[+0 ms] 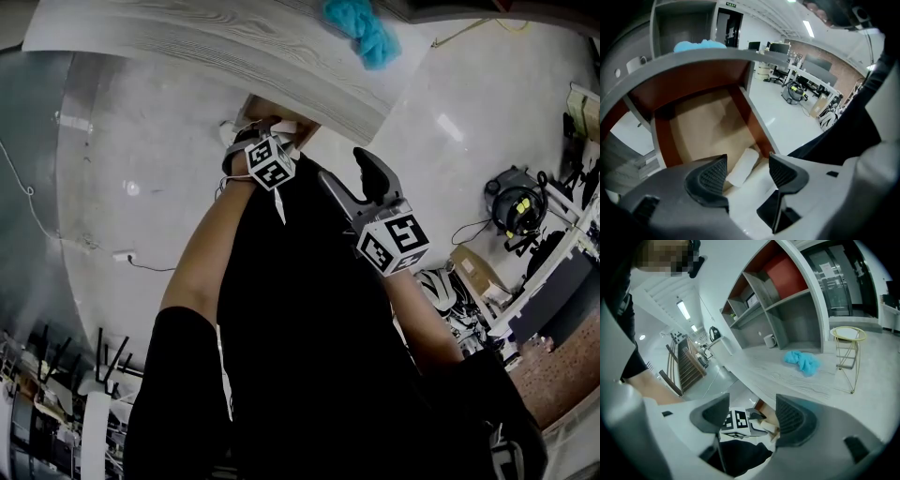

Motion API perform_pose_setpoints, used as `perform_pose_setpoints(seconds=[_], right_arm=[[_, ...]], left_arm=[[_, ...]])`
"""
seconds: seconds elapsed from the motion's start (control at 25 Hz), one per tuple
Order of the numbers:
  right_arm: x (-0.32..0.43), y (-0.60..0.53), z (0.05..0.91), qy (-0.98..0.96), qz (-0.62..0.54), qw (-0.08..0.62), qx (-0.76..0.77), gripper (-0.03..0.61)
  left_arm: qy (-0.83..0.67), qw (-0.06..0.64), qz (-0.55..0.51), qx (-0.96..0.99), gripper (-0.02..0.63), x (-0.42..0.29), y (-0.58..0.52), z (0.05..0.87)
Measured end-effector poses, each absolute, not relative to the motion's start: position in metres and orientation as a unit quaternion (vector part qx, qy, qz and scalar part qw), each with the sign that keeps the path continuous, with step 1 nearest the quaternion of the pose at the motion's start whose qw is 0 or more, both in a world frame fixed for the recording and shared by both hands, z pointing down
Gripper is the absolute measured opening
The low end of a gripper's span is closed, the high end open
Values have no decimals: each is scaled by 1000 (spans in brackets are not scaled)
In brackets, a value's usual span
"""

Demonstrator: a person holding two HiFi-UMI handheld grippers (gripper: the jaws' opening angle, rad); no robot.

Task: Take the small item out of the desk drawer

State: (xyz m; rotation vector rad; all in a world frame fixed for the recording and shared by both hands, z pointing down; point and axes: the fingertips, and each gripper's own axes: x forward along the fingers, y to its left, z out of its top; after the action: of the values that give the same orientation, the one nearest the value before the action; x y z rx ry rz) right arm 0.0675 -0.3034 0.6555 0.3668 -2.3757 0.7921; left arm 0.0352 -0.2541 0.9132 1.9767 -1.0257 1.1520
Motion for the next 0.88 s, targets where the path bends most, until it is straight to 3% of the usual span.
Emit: perform_pose_setpoints(seconds=[0.88], right_arm=[[106,-292,690,-871,333,318,172,287]], left_arm=[[-300,279,510,756,256,50,-259,972]])
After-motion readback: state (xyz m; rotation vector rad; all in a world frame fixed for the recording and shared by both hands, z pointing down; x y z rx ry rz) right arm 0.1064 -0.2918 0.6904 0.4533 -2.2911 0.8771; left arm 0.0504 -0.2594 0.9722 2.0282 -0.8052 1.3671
